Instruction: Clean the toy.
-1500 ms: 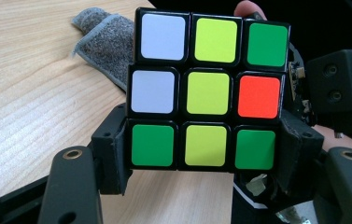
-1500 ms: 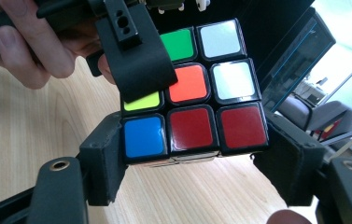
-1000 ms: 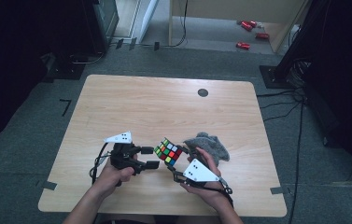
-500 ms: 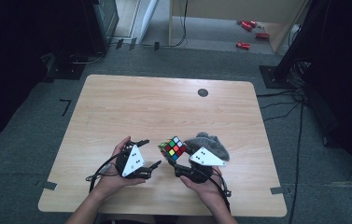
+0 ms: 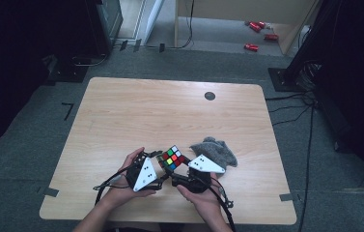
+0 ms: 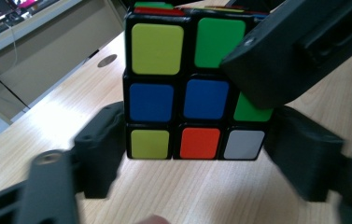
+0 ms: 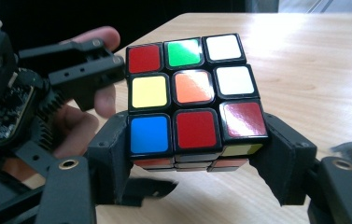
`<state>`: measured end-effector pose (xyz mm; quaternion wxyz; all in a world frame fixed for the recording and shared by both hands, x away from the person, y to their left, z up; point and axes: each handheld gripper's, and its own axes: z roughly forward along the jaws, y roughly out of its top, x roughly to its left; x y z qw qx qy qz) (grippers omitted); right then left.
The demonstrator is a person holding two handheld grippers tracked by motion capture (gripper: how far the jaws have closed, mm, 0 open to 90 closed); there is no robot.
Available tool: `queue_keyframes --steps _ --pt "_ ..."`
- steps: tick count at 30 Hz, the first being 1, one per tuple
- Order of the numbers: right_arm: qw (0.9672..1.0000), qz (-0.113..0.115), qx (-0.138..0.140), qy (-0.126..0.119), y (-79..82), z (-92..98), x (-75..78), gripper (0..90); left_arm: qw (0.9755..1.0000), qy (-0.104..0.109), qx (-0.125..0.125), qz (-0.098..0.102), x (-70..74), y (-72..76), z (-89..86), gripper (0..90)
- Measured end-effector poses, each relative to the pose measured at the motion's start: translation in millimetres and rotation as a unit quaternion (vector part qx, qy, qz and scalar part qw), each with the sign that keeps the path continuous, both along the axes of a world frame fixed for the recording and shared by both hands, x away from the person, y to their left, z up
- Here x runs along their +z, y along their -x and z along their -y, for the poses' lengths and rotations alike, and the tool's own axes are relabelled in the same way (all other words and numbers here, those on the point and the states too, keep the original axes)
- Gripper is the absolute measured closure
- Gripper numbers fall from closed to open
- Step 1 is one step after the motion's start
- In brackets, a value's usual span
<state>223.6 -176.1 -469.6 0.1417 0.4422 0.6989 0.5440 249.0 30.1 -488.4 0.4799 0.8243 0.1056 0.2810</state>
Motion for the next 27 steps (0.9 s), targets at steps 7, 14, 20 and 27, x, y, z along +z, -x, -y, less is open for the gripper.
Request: queue_keyframes --steps 7,14,20,27 --pt "0.9985 -0.039 0.012 -0.037 -2.3 1.3 -1.1 34.2 0.9997 0.017 0.006 0.017 -0.9 4.2 0.5 33.5" --pt "0.9959 -0.047 0.042 -0.064 -10.0 12.4 1.1 26.4 0.9989 0.037 0.026 -0.008 -0.8 -2.8 -7.5 34.4" --pt "0.9966 -0.006 0.012 -0.082 -19.6 44.0 9.2 25.2 0.9956 0.055 0.056 -0.051 -1.2 -14.9 -18.5 34.4" --pt "0.9823 0.025 -0.125 0.138 -36.4 76.5 -15.9 27.2 0.9941 0.064 0.058 -0.065 -0.8 -17.2 -20.5 34.4"
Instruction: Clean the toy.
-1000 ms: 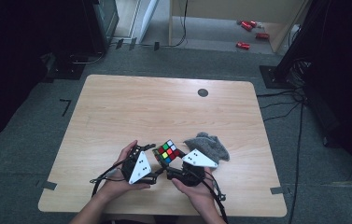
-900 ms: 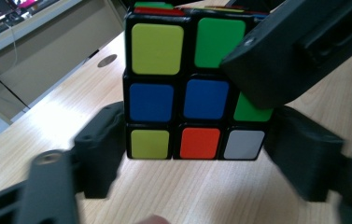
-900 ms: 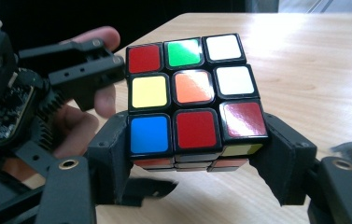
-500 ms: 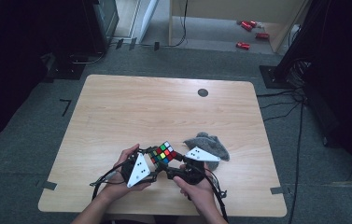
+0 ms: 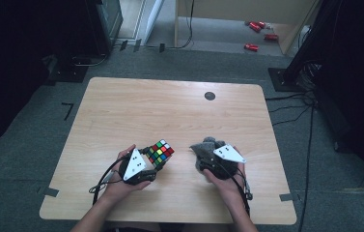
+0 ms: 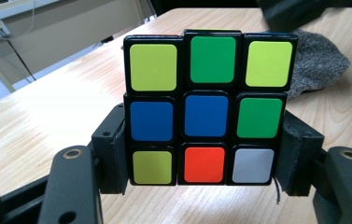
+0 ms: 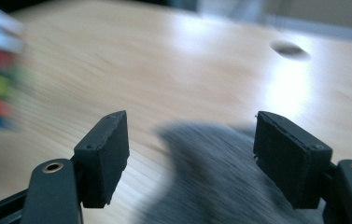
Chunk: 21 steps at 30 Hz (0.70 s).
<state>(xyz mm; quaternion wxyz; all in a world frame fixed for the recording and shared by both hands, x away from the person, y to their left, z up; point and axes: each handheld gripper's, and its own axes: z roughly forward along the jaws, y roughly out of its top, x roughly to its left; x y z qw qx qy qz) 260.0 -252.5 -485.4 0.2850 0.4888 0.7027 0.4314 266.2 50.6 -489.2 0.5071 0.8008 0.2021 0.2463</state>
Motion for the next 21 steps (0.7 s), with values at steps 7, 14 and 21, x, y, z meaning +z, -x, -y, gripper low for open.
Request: queue_keyframes --steps 7,14,21 --pt "0.9966 -0.071 -0.015 0.038 -9.7 1.9 -26.0 47.0 0.9999 0.006 -0.005 -0.007 1.0 -0.2 -1.1 34.4" --pt "0.9971 -0.063 0.0 -0.044 -3.2 12.2 -9.4 73.4 0.9996 0.007 -0.017 -0.02 0.4 -0.3 -0.3 34.4" --pt "0.9807 0.066 0.134 -0.126 30.0 -22.2 44.9 74.1 0.9983 -0.01 -0.044 -0.037 -3.8 3.3 9.7 34.4"
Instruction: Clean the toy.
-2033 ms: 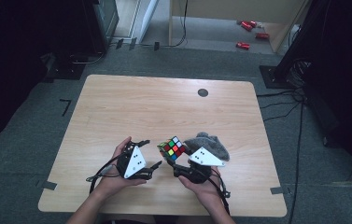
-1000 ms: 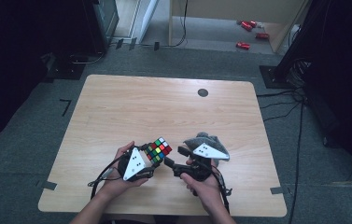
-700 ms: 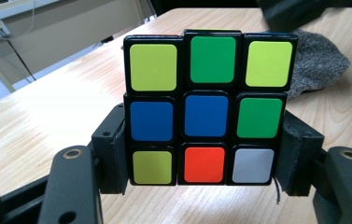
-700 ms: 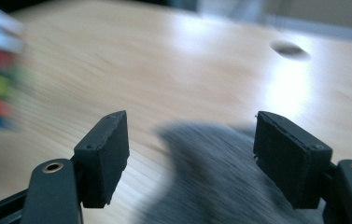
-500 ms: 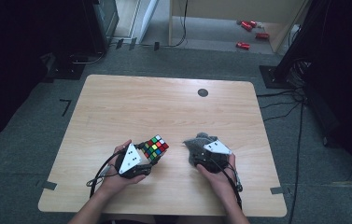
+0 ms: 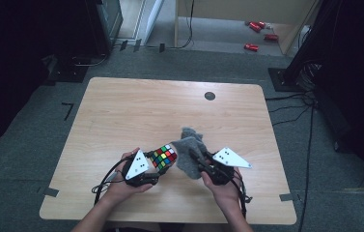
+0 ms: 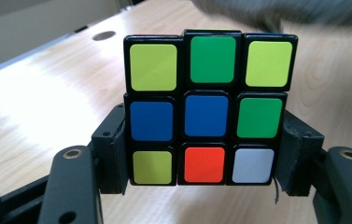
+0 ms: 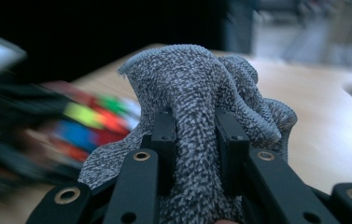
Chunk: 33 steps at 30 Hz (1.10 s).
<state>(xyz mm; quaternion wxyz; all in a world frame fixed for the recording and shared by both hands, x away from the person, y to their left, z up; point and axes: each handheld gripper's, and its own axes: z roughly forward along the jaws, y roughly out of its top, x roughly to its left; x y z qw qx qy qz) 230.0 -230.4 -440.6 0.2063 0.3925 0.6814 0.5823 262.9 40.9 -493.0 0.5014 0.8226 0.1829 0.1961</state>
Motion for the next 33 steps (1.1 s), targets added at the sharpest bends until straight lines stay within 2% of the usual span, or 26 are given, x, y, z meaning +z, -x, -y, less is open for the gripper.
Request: queue_keyframes --steps 1,3,4,6,7,8,9,12,15,16,17,20,21,25,30,31,33 --pt "0.9997 0.011 0.018 -0.011 4.5 -5.8 5.9 74.0 1.0 -0.003 -0.007 0.001 -0.1 1.4 2.0 34.5" --pt "0.9984 0.014 0.05 -0.02 10.9 -16.9 11.2 73.7 0.9998 -0.004 -0.021 0.004 0.9 5.2 5.8 34.5" --pt "0.998 0.013 0.06 -0.015 12.3 -21.9 10.4 73.6 0.9996 -0.001 -0.027 0.009 2.1 7.3 7.3 34.5" --pt "0.998 0.004 0.063 0.006 12.6 -28.8 4.6 73.5 0.9991 0.008 -0.035 0.023 5.6 11.9 8.6 34.5" --pt "0.9981 -0.002 0.06 0.013 10.6 -30.6 -1.6 73.1 0.9988 -0.002 -0.031 0.037 6.5 14.2 9.3 34.6" --pt "0.9984 -0.009 0.056 -0.003 9.1 -28.3 -5.5 73.1 0.9985 -0.005 -0.031 0.044 6.4 15.1 8.9 34.6" --pt "0.9984 -0.015 0.054 -0.005 7.7 -26.4 -6.6 73.2 0.9983 -0.002 -0.035 0.047 6.4 15.9 7.8 34.6" --pt "0.9993 -0.02 0.02 0.024 1.1 -18.1 -9.9 73.1 0.9979 0.006 -0.042 0.048 8.1 16.2 5.7 34.7" --pt "0.9972 -0.054 -0.02 0.048 -7.9 -6.5 -18.1 73.0 0.9975 0.026 -0.05 0.043 10.6 15.9 4.5 34.6" --pt "0.9963 -0.065 -0.029 0.048 -10.1 -2.7 -21.3 73.0 0.9973 0.031 -0.051 0.041 11.2 15.7 4.1 34.6" --pt "0.9965 -0.07 -0.031 0.035 -11.4 1.1 -23.4 72.9 0.9972 0.034 -0.054 0.039 11.4 15.3 3.5 34.6" --pt "0.997 -0.072 -0.01 -0.026 -12.1 7.3 -21.2 72.8 0.9969 0.041 -0.057 0.035 10.9 15.0 2.3 34.6" --pt "0.9968 -0.069 -0.001 -0.039 -11.6 6.7 -19.9 72.8 0.9967 0.046 -0.058 0.034 11.3 14.6 1.9 34.6" --pt "0.9952 -0.079 0.036 -0.045 -10.6 -2.2 -22.7 73.0 0.9954 0.072 -0.058 0.026 15.1 14.0 -1.3 34.6" --pt "0.9886 -0.116 0.074 -0.062 -13.8 -7.7 -33.1 73.6 0.994 0.094 -0.051 0.021 18.9 11.8 -7.7 34.6" --pt "0.9869 -0.126 0.082 -0.059 -14.9 -8.9 -35.2 73.5 0.9938 0.099 -0.048 0.02 19.3 11.1 -8.7 34.5" --pt "0.9851 -0.14 0.093 -0.037 -16.4 -12.1 -39.2 73.0 0.9934 0.105 -0.042 0.019 20.5 9.9 -10.5 34.5"
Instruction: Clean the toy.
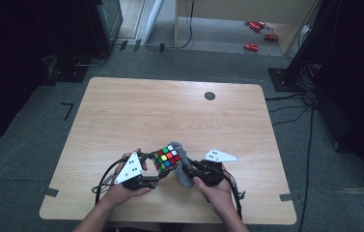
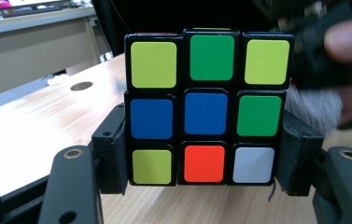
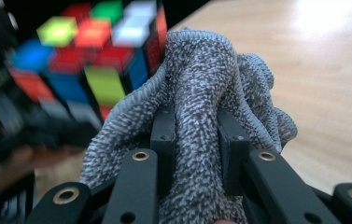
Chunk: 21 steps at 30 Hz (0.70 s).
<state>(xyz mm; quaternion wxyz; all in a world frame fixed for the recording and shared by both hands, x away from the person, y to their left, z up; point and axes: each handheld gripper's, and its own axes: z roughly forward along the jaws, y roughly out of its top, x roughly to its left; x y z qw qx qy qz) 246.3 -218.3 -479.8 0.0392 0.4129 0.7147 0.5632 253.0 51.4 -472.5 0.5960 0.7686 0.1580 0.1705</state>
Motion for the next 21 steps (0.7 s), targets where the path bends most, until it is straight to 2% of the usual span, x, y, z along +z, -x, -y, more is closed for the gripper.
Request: queue_keyframes --steps 1,3,4,6,7,9,11,13,17,20,21 --pt "0.9998 0.002 0.0 0.02 -0.4 -1.8 -1.3 72.8 1.0 0.002 0.002 -0.001 0.4 -0.4 -0.6 34.5" --pt "0.9972 0.02 -0.033 0.064 0.5 -2.2 -0.3 72.7 1.0 0.0 0.005 -0.001 0.3 -1.3 -1.9 34.5" --pt "0.9966 0.023 -0.049 0.061 0.5 1.0 1.7 72.6 1.0 -0.004 0.007 -0.002 -0.4 -1.6 -1.8 34.6" --pt "0.9962 0.033 -0.076 0.027 2.2 10.4 9.4 72.5 0.9997 -0.022 0.009 0.002 -3.1 -1.4 0.1 34.5" --pt "0.9954 0.047 -0.082 0.015 3.9 14.5 15.6 72.3 0.9997 -0.022 0.005 0.001 -3.8 -1.2 0.8 34.5" --pt "0.9948 0.061 -0.082 -0.002 6.3 17.0 22.5 71.9 0.9998 -0.019 -0.006 -0.002 -4.0 0.8 3.5 34.5" --pt "0.995 0.068 -0.07 -0.024 7.9 15.6 25.0 71.7 0.9998 -0.014 -0.011 0.001 -2.5 3.1 6.4 34.5" --pt "0.9965 0.056 -0.053 -0.029 8.0 10.5 21.6 72.0 0.9999 -0.006 -0.013 -0.002 -1.3 3.7 6.5 34.5" --pt "0.999 0.028 -0.03 -0.016 5.2 3.1 10.1 73.5 0.9998 0.002 -0.008 -0.017 -3.4 0.9 3.2 34.5" --pt "0.9999 0.0 -0.001 0.012 0.2 0.5 3.2 73.2 0.9998 0.012 -0.001 -0.018 -2.9 -0.5 2.0 34.5" --pt "0.9998 -0.004 0.004 0.019 -0.5 -0.2 1.8 73.0 0.9997 0.016 0.002 -0.02 -2.4 -1.2 1.4 34.5"
